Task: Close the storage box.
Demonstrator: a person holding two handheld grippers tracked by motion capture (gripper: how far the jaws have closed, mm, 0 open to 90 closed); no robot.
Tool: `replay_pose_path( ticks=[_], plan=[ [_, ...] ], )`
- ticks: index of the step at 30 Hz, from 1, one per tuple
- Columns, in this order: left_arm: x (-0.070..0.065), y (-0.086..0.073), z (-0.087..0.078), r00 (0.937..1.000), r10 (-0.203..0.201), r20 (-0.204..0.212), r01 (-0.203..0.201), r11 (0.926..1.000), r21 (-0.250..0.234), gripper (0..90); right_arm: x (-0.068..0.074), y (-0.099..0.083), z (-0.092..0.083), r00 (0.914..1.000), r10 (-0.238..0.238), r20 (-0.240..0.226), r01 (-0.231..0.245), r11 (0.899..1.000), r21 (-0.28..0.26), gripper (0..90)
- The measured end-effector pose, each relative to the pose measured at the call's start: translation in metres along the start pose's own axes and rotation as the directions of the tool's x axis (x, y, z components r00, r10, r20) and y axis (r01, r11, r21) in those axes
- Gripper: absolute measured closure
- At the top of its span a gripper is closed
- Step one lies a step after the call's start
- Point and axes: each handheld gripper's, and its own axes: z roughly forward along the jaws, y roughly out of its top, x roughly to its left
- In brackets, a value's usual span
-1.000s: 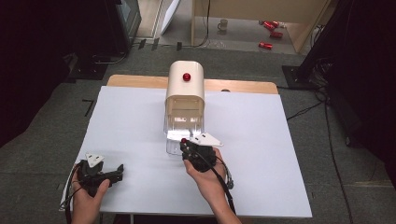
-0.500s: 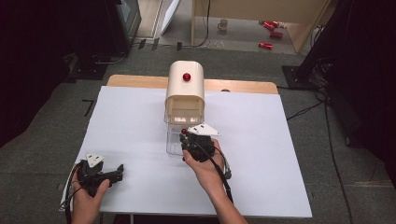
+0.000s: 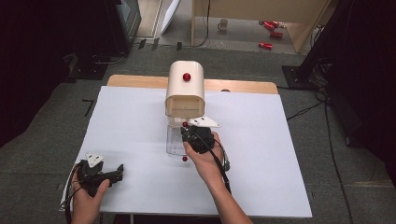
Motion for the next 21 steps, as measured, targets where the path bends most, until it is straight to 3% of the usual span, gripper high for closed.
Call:
replay_pose_path(
  ticks=[21],
  plan=[
    [0.0,0.0,0.0,1.0,0.0,0.0,0.0,1.0,0.0,0.0,-0.013,0.016,0.02,0.9994,0.033,0.005,-0.033,0.999,-0.015,76.1]
  ],
)
